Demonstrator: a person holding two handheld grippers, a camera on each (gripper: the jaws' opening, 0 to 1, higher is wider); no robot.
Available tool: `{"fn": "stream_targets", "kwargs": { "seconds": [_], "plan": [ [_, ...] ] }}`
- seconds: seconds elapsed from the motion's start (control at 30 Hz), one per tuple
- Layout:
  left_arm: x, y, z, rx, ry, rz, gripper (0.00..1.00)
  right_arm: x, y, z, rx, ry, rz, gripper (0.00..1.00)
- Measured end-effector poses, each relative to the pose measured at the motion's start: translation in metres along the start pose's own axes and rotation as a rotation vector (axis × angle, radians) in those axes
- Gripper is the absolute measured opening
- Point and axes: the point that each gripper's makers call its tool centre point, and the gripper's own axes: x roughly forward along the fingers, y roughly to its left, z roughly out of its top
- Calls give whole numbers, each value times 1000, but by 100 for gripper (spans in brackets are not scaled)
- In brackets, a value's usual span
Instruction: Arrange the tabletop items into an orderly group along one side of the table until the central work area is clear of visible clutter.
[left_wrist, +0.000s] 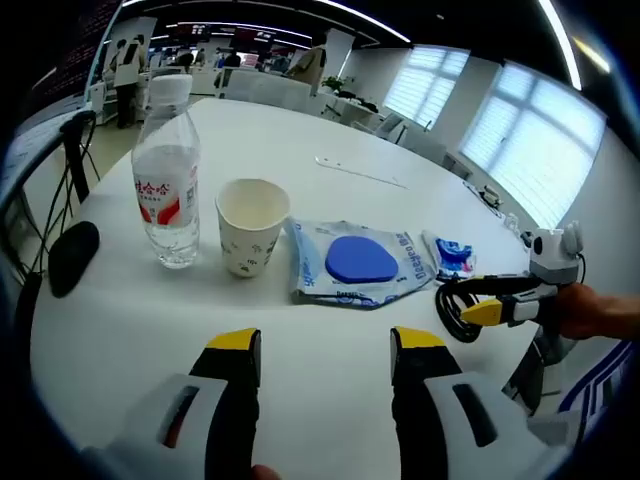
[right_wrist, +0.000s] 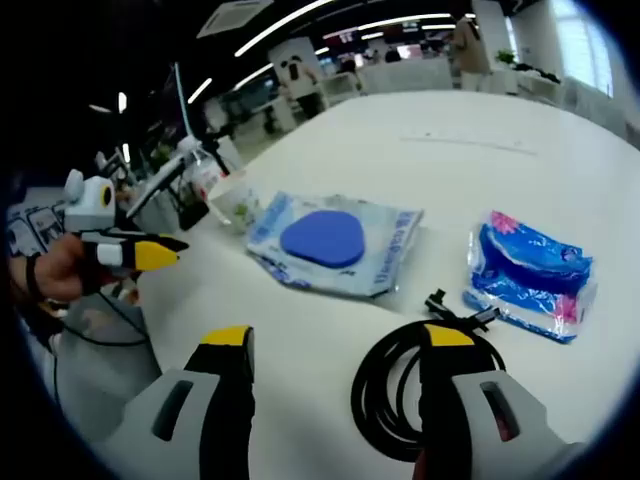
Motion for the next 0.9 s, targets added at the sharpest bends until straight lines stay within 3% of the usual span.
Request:
{"fn": "stream_targets", "kwargs": {
  "seconds": [0.3,0.43,0.53,0.9],
  "plan": [
    [-28,-1,-11,77,19,-16,66,-21,11,0,-32,-29,17,80],
    [-42,-3,-17,63,1,-17,69,-33,17,-14,-54,-10,31,89],
    [-52,-4,-20,99,-3,-9,71,-40,21,-25,-70,11,41,92],
    [-73,-4,-29,59,-30,-4,74,-62,30,-34,-16,-6,41,97]
  ]
}}
